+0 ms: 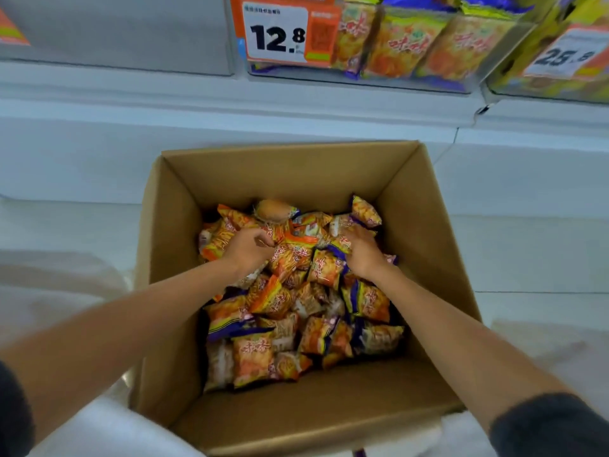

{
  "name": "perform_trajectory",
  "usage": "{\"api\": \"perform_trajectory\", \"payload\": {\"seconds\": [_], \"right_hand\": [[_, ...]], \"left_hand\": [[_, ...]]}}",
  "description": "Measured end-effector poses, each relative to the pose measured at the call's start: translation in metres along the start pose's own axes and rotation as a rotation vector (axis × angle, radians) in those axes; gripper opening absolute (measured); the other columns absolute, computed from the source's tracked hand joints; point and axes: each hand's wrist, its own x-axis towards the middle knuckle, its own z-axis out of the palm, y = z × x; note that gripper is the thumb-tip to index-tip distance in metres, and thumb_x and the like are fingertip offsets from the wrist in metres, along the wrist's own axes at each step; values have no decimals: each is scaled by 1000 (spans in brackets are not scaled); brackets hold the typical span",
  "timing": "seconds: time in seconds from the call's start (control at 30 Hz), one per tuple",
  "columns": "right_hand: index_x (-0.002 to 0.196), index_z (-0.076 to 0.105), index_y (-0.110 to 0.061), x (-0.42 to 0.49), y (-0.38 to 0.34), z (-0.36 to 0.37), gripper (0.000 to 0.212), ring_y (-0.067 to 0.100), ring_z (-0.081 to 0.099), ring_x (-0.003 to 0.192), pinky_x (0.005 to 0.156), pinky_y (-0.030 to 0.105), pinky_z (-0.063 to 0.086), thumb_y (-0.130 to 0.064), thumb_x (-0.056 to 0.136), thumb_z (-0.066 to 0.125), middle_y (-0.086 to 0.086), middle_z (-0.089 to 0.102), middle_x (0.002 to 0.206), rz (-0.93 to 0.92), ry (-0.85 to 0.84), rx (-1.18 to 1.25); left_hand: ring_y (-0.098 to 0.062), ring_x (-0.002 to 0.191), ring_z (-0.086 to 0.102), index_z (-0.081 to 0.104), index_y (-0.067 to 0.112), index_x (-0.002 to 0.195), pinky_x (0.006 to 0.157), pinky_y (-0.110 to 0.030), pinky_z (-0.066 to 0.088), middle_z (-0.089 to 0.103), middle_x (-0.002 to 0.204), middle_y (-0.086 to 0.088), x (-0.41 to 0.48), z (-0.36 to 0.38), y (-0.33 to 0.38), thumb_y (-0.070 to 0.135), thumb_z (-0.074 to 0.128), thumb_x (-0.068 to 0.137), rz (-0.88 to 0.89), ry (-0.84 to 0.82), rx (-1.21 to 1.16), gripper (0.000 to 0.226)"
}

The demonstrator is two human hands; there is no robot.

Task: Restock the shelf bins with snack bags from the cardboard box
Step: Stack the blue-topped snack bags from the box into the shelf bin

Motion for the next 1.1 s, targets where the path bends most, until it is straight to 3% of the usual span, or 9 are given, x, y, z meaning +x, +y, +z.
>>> {"api": "perform_trajectory", "payload": {"seconds": [0.13, 0.3, 0.43, 0.5, 0.57, 0.7, 0.83, 1.0, 1.1], "right_hand": [[155, 5, -26, 5, 9, 15, 94, 38, 23, 140, 112, 45, 30, -25, 86, 68, 17, 21, 155, 20, 60, -265], [139, 49, -22, 2, -4, -1, 64, 31, 39, 126, 105, 41, 32, -43, 81, 69, 10, 46, 135, -85, 125, -484], [90, 71, -19, -15, -28, -21, 59, 25, 53, 105, 90, 39, 44, -74, 69, 64, 9, 56, 110, 4, 192, 3], [58, 48, -17, -31, -48, -32, 59, 14, 48, 62, 60, 31, 38, -72, 74, 63, 1, 47, 66, 21, 152, 345], [56, 38, -17, -48, -68, -40, 59, 11, 40, 52, 54, 28, 30, -66, 84, 55, -3, 39, 55, -26, 77, 478], [92, 71, -11, -64, -81, -45, 64, 15, 56, 83, 84, 35, 43, -57, 99, 28, 4, 62, 87, -117, -6, 622], [112, 69, -11, -46, -58, -45, 32, 15, 59, 92, 87, 32, 48, -32, 99, 50, 5, 66, 104, -74, 104, 557], [146, 40, -13, 4, -9, -41, 57, 29, 13, 147, 118, 35, 17, -21, 93, 61, 13, 17, 159, 40, 299, 146], [149, 34, -20, 28, 10, -33, 63, 31, -2, 149, 121, 37, 9, -16, 93, 61, 14, 0, 162, 19, 193, 94]], "left_hand": [[-13, 83, 54, 64, 5, 97, 63, -21, 43, 56, 90, 0, -4, 9, -5, 9, 67, 90, -12, -52, 1, 8], [-19, 85, 56, 62, 7, 102, 63, -22, 44, 56, 92, -4, -9, 9, -5, 10, 64, 93, -67, -84, -47, 10], [-19, 94, 61, 59, 12, 116, 75, -27, 51, 61, 104, -6, -13, 4, 11, 14, 69, 89, -71, -149, -187, 28], [-15, 105, 61, 55, 21, 125, 88, -32, 54, 62, 114, 0, -17, 3, 23, 25, 78, 82, -109, -275, -347, 49], [-13, 112, 60, 52, 27, 129, 92, -37, 55, 63, 120, 4, -20, 4, 33, 38, 80, 76, -158, -390, -461, 61], [-19, 106, 65, 56, 11, 126, 79, -37, 59, 68, 117, -9, -20, 8, 37, 34, 71, 87, -212, -310, -592, 48], [-21, 97, 68, 48, 7, 131, 59, -31, 57, 66, 119, -13, -11, 1, 26, 21, 73, 86, -274, -182, -659, 54], [-18, 91, 67, 50, 16, 117, 80, -37, 55, 67, 102, -6, -3, 0, 19, 14, 67, 91, -278, -112, -698, 31], [-19, 92, 69, 51, 14, 121, 78, -36, 57, 68, 107, -7, 0, 0, 15, 14, 66, 91, -278, -90, -707, 33]]}}
